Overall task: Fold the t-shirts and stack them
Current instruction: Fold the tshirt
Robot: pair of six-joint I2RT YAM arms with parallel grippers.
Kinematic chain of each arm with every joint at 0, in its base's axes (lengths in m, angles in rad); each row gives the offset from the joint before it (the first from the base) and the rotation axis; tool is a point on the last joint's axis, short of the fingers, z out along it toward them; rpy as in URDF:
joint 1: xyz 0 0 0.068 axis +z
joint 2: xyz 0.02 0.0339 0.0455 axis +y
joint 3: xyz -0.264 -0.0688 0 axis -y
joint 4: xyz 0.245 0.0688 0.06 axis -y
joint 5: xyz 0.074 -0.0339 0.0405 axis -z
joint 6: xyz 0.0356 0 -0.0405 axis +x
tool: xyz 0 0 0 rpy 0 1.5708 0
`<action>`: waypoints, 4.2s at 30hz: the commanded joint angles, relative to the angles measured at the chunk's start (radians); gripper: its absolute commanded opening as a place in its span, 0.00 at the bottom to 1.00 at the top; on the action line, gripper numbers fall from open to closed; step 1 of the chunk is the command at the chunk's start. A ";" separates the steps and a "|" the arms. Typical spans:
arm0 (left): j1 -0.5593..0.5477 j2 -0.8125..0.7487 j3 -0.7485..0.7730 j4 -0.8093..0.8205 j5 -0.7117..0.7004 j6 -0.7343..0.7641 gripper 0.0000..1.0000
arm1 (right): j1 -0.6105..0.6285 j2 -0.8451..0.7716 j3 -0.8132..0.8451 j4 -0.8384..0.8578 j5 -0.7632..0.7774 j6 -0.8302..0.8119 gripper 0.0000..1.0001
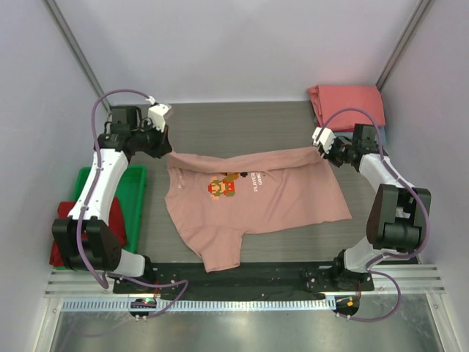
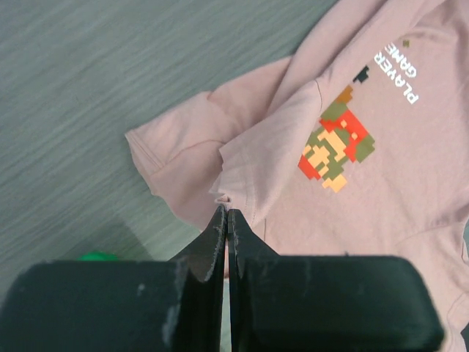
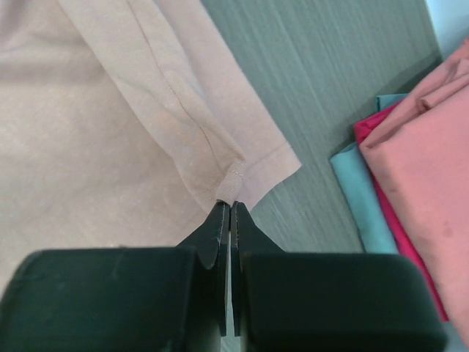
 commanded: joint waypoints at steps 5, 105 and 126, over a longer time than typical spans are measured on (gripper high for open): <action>0.004 -0.077 -0.100 -0.057 0.026 0.058 0.00 | -0.005 -0.052 -0.064 -0.045 -0.008 -0.078 0.01; 0.041 0.639 0.395 -0.099 -0.079 -0.114 0.44 | -0.041 0.762 1.012 -0.767 -0.020 0.270 0.18; -0.002 0.641 0.400 -0.103 -0.114 -0.097 0.44 | -0.041 0.805 1.045 -0.772 -0.023 0.272 0.11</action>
